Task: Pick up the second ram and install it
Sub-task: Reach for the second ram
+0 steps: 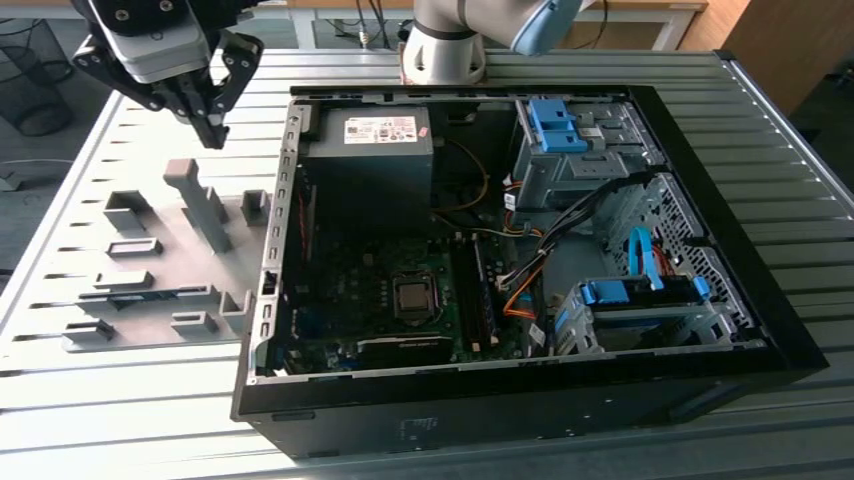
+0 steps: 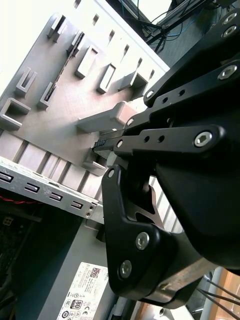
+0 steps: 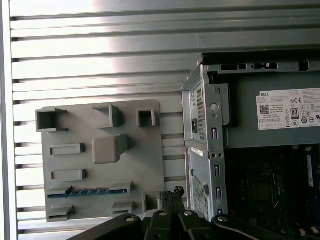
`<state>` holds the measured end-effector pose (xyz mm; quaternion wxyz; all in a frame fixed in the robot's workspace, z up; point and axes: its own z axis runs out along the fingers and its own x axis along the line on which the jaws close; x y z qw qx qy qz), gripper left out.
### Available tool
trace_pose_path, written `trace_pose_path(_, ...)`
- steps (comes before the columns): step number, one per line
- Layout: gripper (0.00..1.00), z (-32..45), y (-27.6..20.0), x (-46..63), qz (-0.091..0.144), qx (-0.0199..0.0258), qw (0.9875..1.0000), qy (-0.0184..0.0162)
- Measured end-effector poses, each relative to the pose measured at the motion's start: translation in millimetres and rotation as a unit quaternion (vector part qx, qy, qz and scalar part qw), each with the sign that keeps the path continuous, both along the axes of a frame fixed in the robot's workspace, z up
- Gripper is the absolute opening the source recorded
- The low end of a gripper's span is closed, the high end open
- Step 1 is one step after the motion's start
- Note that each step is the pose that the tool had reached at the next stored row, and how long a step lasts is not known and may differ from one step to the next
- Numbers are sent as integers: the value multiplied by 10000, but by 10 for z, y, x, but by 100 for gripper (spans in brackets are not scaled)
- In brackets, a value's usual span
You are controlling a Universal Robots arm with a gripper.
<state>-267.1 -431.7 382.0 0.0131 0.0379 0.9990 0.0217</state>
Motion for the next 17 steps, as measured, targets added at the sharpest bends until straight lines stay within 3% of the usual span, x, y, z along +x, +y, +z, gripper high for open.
trace_pose_path(17,10,-4,0,-46,0,0,10000,0)
